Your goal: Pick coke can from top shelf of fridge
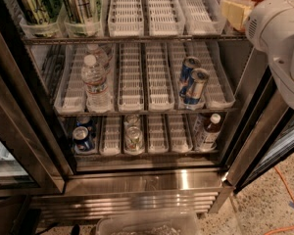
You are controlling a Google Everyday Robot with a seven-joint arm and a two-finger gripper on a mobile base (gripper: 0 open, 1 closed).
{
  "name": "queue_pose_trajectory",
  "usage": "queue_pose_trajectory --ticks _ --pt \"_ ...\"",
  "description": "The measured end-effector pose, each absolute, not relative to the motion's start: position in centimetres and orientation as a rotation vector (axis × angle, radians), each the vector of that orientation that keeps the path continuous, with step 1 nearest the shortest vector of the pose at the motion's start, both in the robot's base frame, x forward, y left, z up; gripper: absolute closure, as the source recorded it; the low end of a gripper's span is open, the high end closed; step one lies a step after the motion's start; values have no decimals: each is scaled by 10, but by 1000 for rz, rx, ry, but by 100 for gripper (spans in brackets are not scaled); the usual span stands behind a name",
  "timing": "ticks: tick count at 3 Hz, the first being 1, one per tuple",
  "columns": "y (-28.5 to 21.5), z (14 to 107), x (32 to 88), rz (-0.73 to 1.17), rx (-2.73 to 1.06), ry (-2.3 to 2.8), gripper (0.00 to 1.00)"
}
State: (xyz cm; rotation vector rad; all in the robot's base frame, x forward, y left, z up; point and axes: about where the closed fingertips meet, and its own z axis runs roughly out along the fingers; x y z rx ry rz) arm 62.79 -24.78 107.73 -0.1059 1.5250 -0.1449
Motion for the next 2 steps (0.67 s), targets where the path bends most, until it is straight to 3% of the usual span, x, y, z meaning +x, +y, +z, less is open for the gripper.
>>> queue_pose_trajectory --ticks 1,2 --pt "-247 1075 637 -127 -94 1535 30" --pt "-250 1078 644 -118 -80 1537 49"
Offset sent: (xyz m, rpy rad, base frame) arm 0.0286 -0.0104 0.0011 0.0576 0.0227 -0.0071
